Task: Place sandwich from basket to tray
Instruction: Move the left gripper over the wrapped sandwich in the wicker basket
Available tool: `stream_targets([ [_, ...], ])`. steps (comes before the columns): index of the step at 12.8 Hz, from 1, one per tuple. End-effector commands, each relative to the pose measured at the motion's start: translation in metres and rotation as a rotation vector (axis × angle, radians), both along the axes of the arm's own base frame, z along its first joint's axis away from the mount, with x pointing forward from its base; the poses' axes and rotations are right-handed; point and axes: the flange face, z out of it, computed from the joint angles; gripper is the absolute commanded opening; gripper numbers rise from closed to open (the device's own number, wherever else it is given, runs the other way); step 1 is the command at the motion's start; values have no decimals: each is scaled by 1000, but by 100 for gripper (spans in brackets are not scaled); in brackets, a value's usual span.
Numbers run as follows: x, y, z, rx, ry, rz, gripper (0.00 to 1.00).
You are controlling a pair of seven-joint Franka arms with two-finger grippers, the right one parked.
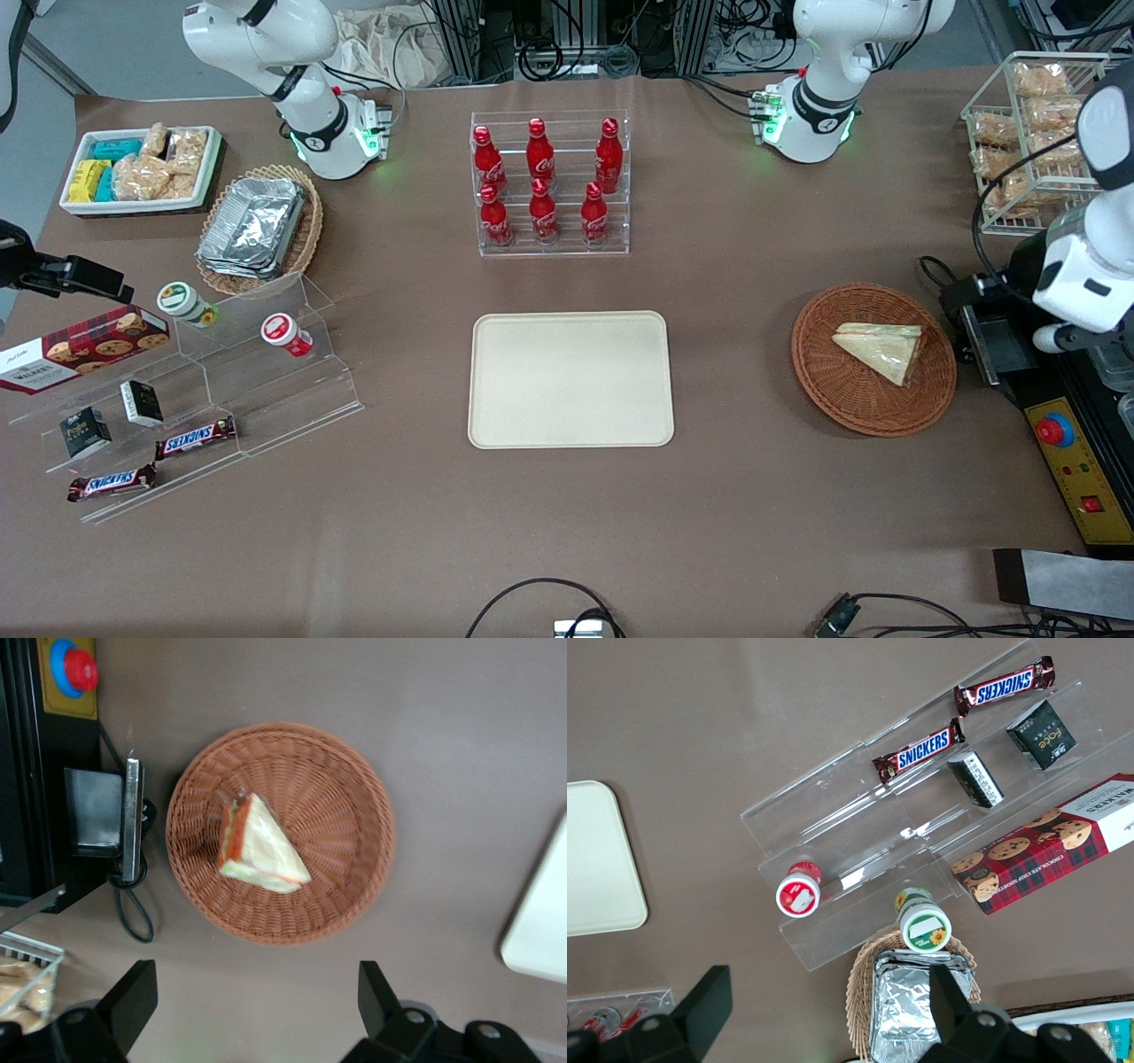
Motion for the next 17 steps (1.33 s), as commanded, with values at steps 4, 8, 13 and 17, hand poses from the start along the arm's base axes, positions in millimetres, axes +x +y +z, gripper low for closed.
stream_targets([
  [4, -43, 17, -99, 20, -117, 374, 100],
  [8, -63, 27, -157, 24, -143, 528, 100],
  [13, -82, 45, -215, 22, -170, 572, 100],
  [17, -83, 45, -235, 17, -183, 580, 100],
])
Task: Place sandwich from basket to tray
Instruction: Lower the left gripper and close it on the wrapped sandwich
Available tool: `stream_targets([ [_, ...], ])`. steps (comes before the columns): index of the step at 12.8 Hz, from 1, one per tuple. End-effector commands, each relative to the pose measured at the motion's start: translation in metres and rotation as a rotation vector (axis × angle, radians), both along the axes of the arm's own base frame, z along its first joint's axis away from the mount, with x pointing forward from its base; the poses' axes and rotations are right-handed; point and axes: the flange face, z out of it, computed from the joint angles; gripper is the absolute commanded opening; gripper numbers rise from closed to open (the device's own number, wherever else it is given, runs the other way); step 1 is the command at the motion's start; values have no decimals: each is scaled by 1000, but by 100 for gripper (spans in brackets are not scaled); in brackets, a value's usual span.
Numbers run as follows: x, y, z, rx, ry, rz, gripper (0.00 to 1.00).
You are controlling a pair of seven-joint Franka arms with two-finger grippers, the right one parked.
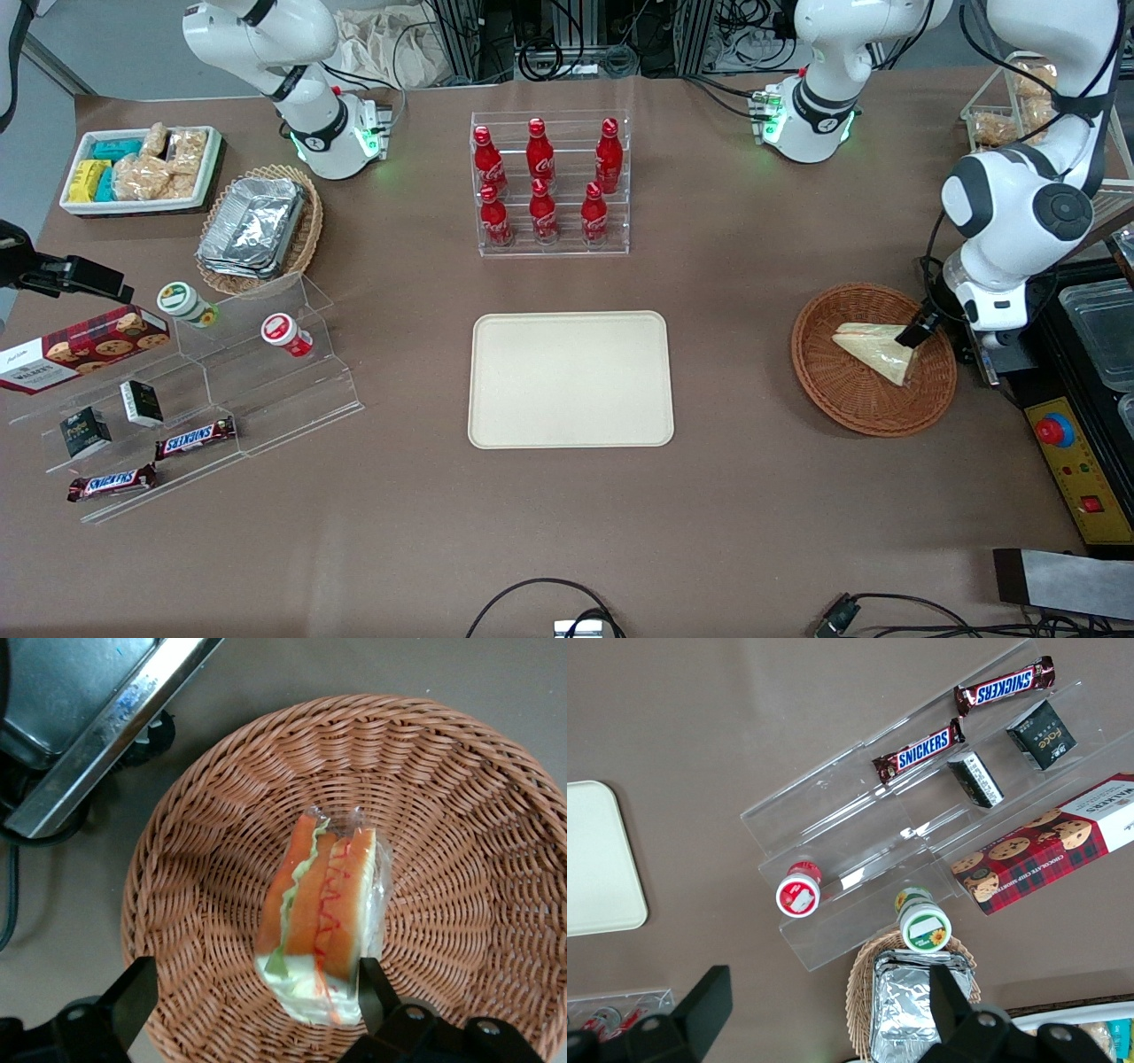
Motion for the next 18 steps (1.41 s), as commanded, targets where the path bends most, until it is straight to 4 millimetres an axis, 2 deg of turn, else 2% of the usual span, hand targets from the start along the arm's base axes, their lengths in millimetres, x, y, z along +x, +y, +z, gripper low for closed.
stream_targets([
  [1, -1, -1, -9, -4, -21, 24, 100],
  [4, 0, -2, -21, -5, -25, 34, 100],
  [6, 1, -3, -26, -6, -25, 40, 79],
  [8, 1, -3, -25, -6, -27, 45, 48],
  [10, 1, -4, -26, -6, -24, 44, 22],
  [11, 1, -4, -26, -6, -25, 44, 13],
  [14, 1, -4, -22, -6, -22, 39, 11],
  [16, 5, -8, -11, -5, -25, 16, 11],
  [18, 8, -25, 2, 7, -39, -37, 11],
])
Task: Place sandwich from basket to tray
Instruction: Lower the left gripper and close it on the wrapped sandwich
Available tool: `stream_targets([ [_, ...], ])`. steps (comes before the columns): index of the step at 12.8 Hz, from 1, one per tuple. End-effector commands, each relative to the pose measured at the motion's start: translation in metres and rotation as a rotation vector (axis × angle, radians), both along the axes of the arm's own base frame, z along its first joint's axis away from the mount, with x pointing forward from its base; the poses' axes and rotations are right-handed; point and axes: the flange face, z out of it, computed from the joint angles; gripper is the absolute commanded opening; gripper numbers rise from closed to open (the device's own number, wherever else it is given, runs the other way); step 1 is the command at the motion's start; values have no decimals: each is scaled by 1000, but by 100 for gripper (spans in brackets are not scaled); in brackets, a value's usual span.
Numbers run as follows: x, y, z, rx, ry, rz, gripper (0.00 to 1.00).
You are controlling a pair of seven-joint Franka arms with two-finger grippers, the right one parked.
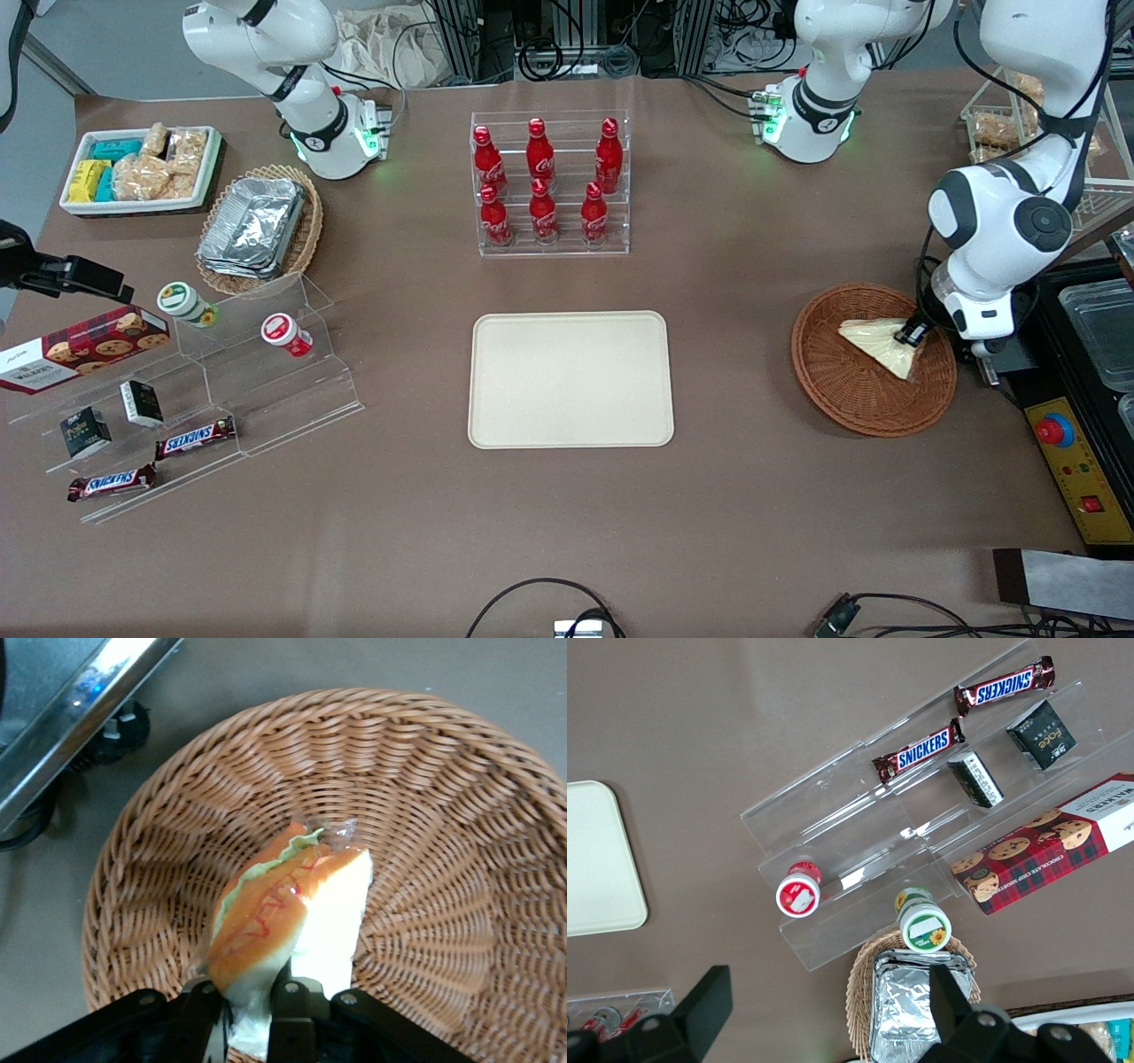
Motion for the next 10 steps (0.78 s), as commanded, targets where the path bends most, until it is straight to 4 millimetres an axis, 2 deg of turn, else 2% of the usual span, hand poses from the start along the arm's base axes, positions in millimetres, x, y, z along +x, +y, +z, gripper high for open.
stream_targets([
  [1, 3, -24, 24, 8, -11, -60, 11],
  [5, 5, -59, 51, 118, 21, -274, 11],
  [10, 10, -102, 89, 289, 115, -649, 11],
])
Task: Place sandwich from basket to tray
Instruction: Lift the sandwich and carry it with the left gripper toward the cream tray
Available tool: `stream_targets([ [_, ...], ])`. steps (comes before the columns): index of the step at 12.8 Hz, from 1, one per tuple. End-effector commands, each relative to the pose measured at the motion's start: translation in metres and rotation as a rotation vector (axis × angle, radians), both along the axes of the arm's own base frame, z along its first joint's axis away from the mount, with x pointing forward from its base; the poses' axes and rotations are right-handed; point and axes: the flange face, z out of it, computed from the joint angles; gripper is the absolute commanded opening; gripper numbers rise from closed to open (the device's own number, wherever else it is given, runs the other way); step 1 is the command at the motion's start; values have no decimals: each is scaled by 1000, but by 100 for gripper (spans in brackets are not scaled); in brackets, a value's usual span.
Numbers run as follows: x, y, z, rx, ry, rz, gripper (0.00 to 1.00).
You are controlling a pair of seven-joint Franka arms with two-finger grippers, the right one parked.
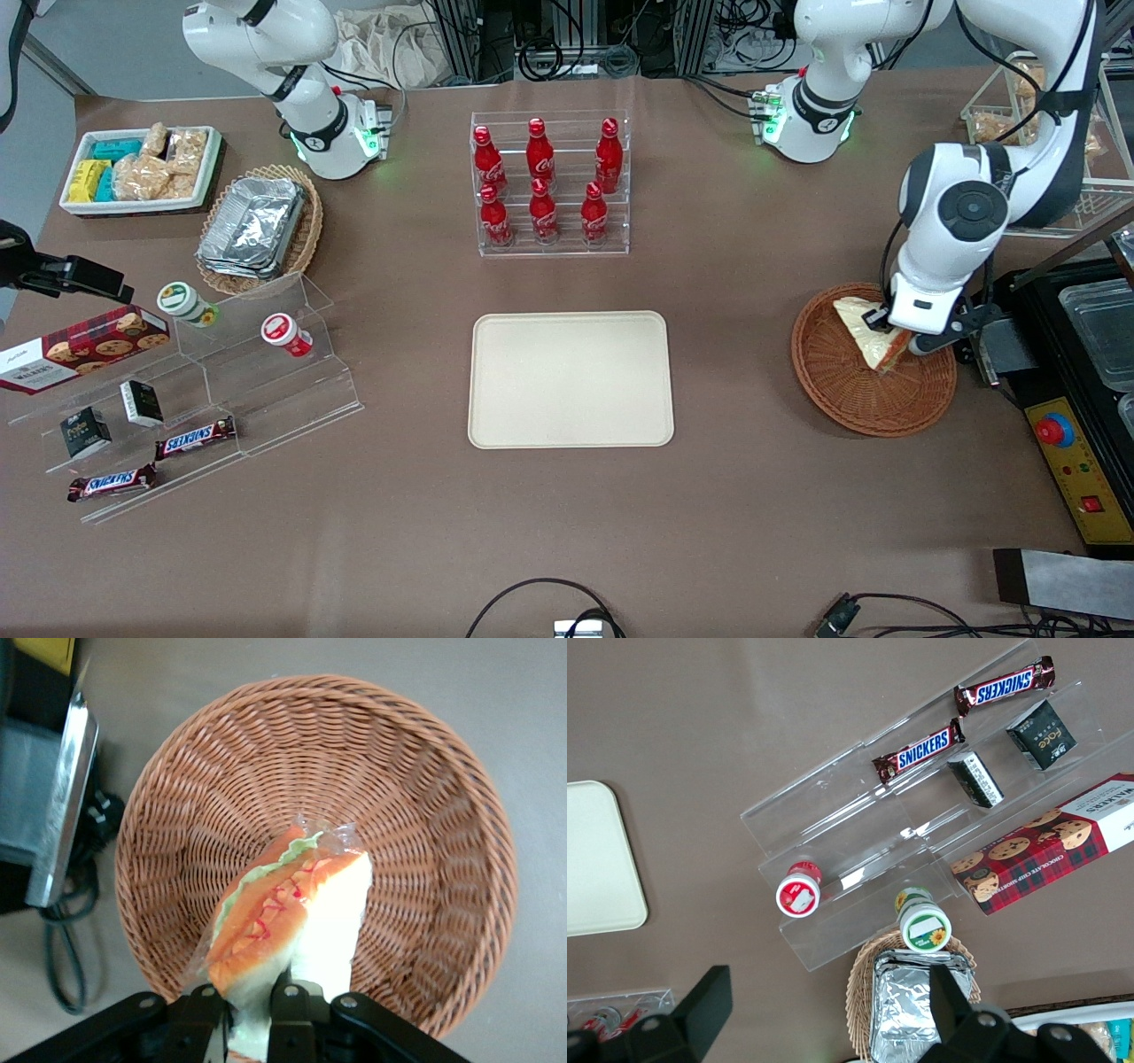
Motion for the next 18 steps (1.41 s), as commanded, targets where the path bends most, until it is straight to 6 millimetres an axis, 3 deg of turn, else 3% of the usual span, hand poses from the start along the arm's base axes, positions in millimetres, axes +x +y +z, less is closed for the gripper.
stream_targets([
  [1, 4, -14, 34, 58, 30, -197, 11],
  [7, 22, -81, 83, 82, 73, -297, 12],
  [12, 31, -171, 73, 24, 36, -232, 12],
  [18, 38, -257, 61, -17, 43, -186, 12],
])
